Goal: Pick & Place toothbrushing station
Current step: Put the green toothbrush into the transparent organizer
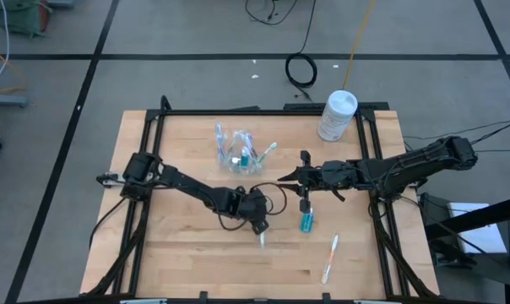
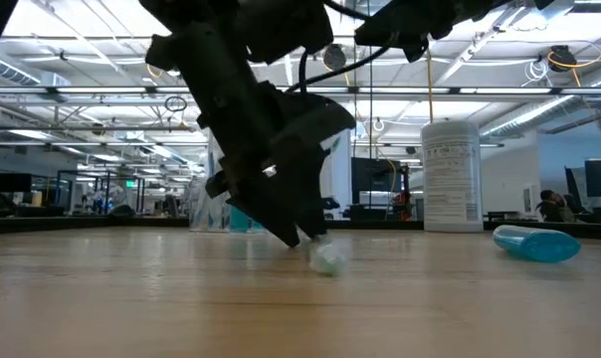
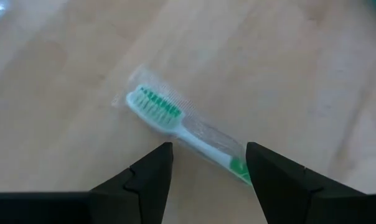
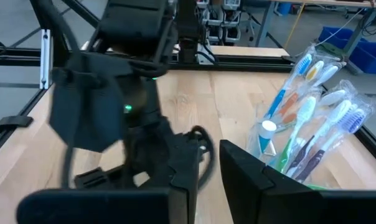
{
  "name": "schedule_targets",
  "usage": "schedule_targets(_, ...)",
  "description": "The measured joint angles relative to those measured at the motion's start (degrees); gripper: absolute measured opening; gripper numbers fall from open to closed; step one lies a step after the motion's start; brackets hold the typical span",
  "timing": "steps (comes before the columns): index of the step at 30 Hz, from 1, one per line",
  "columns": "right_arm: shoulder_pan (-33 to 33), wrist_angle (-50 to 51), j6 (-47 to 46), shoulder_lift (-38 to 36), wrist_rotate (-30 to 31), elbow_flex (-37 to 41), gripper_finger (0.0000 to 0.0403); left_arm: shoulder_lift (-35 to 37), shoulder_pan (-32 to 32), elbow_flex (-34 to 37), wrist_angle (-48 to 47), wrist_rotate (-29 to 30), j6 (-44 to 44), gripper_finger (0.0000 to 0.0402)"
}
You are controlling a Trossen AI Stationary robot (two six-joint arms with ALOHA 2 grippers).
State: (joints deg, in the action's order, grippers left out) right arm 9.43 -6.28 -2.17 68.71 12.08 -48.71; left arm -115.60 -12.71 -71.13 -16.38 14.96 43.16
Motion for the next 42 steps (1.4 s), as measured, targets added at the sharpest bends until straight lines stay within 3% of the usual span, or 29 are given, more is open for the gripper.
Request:
schedule_targets(4, 0.0, 0.01, 0.02, 0.0, 0.02, 0.0, 0.0054, 0.07, 1.97, -0.09, -2.76, -0.25, -3.91, 0.0199)
schedule_targets(10, 0.0, 0.01, 0.7, 0.0, 0.02, 0.0, 0.0054, 0.18, 3.41, -0.09, -3.08, -4.59, -8.52, 0.0126)
schedule_targets(16, 0.0, 0.01, 1.33, 0.0, 0.02, 0.0, 0.0054, 0.18, 3.43, -0.07, -3.35, -4.92, -11.38, 0.0055)
schedule_targets(24, 0.0, 0.04, 1.33, 0.0, 0.04, 0.0, 0.0054, 4.47, 2.6, 0.22, -6.69, -6.04, -13.15, 0.0004)
schedule_targets(34, -0.02, 0.21, 1.35, -0.07, 0.02, -0.02, 0.0054, 22.05, 1.22, 0.09, -17.02, 13.72, -20.21, 0.0007)
schedule_targets(42, -0.02, 0.08, 1.36, -0.07, 0.02, -0.02, 0.0054, 39.8, 4.91, 0.07, -16.31, 19.38, -30.82, 0.0005)
